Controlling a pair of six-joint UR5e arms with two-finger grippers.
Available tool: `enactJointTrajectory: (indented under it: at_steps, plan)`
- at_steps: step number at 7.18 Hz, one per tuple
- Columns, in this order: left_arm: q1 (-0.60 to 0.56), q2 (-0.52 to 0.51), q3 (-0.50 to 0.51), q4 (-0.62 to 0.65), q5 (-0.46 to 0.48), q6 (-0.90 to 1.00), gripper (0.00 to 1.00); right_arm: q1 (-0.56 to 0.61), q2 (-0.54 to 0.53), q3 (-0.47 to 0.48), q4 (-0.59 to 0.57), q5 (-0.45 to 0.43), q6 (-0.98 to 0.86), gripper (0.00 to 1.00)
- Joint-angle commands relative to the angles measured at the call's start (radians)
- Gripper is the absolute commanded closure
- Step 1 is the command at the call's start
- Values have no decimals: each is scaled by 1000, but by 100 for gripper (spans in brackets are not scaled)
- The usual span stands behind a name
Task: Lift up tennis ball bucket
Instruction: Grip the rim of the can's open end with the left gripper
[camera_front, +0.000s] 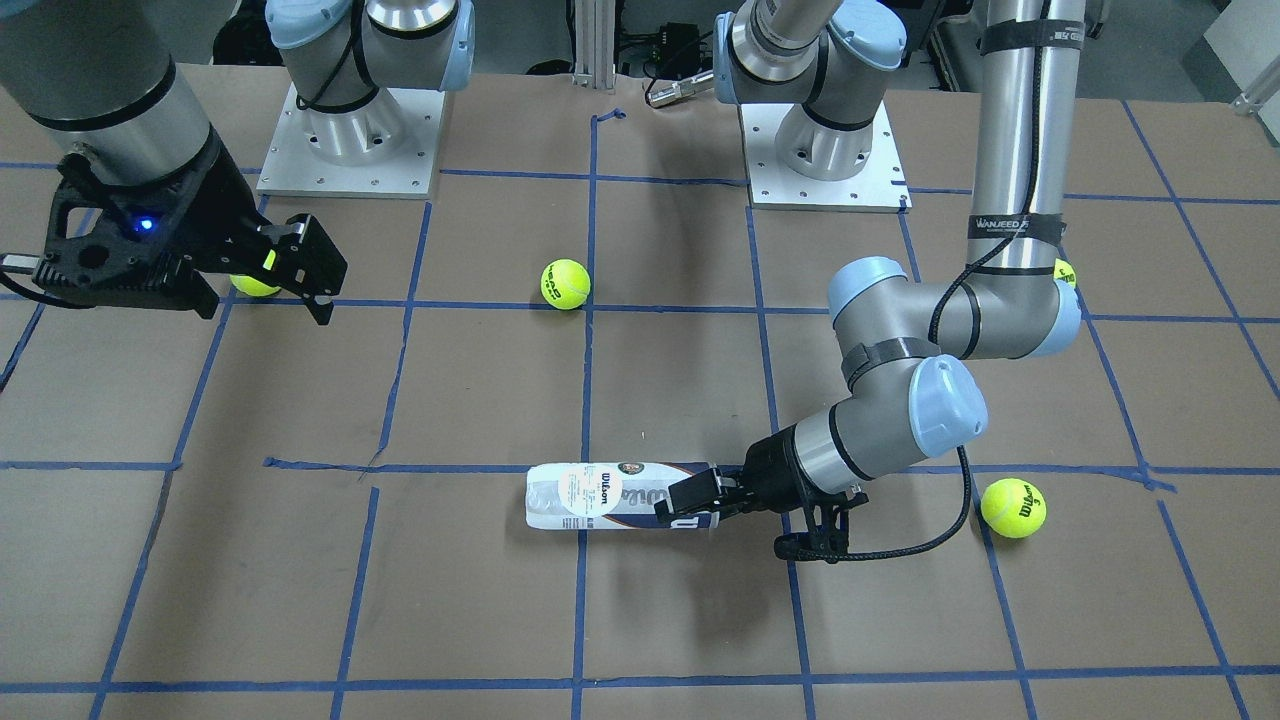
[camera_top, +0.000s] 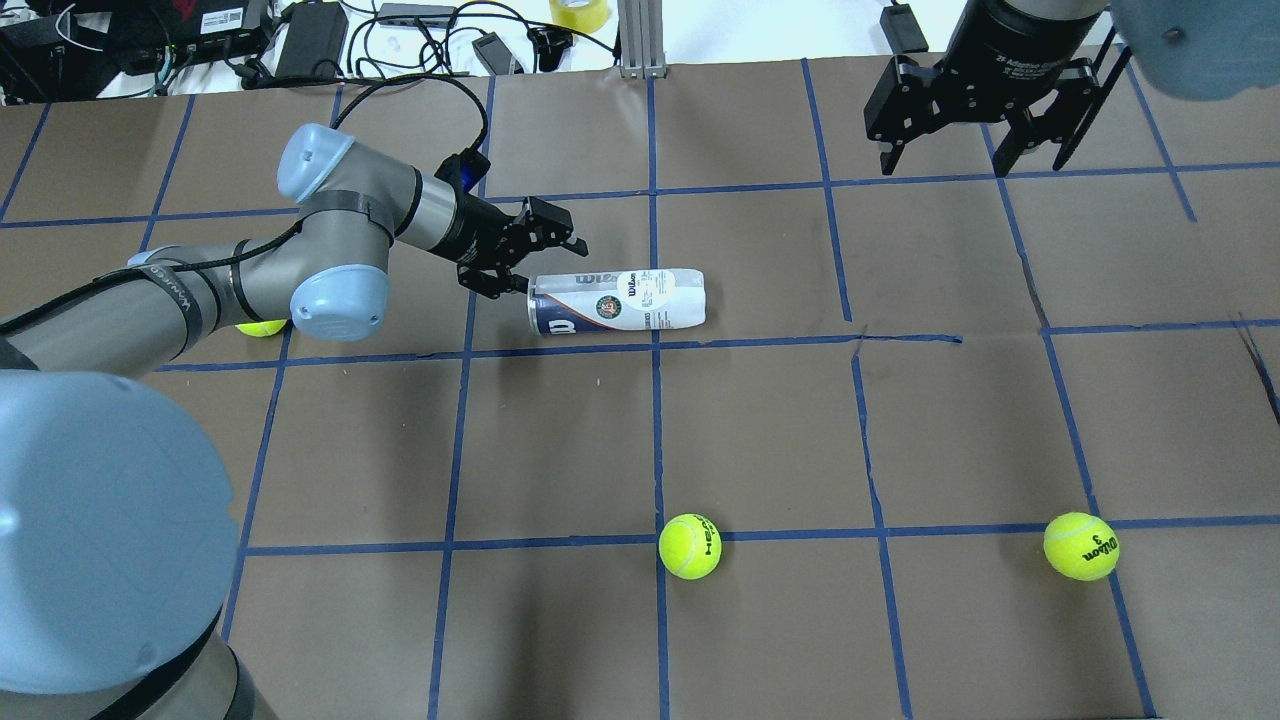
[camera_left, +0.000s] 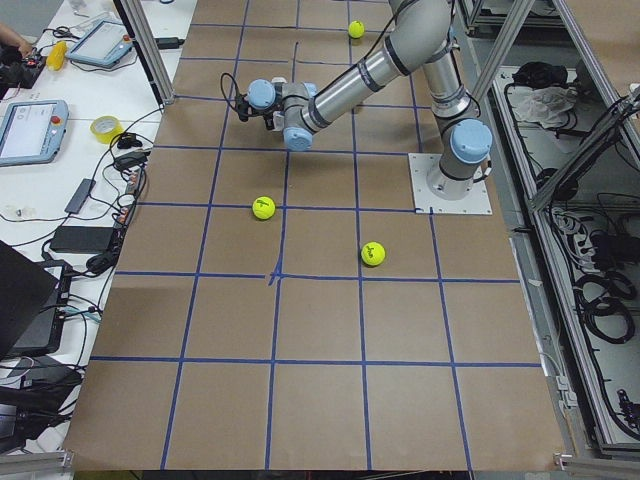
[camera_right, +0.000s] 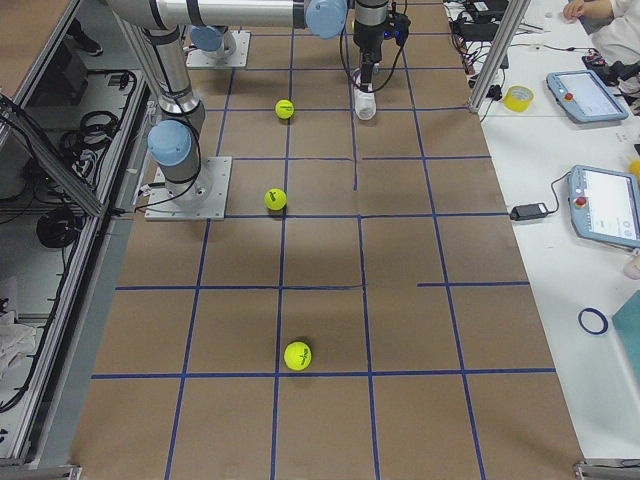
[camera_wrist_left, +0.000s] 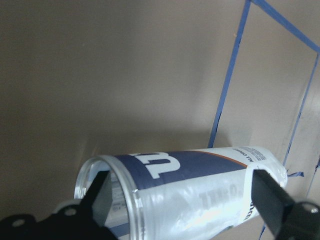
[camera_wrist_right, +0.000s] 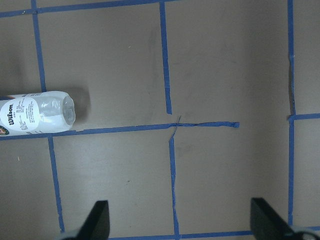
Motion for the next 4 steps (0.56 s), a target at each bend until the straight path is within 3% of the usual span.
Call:
enactJointTrajectory:
  at_steps: [1,4]
  plan:
    - [0,8,7,-21,48,3,0,2,-2,-2,0,4,-1,0]
    - [-23,39,1,-143,48,-24,0,2,-1,-4,-4,6,6,0]
